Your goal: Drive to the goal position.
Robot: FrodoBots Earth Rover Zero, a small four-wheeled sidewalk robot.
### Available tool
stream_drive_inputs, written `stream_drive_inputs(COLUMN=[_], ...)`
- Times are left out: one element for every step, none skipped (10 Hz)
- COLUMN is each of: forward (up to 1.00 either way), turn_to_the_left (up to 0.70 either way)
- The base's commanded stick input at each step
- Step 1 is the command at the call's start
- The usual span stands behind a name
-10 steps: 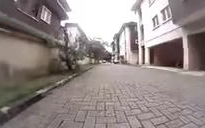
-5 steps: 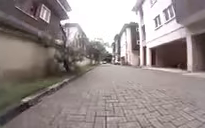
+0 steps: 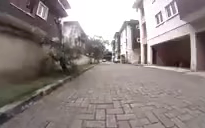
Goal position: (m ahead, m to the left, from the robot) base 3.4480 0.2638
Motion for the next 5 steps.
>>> stream_drive_inputs(forward=[0.7, 0.7, 0.7, 0.7, 0.7], turn_to_the_left=[0.0, 0.0, 0.0, 0.0, 0.0])
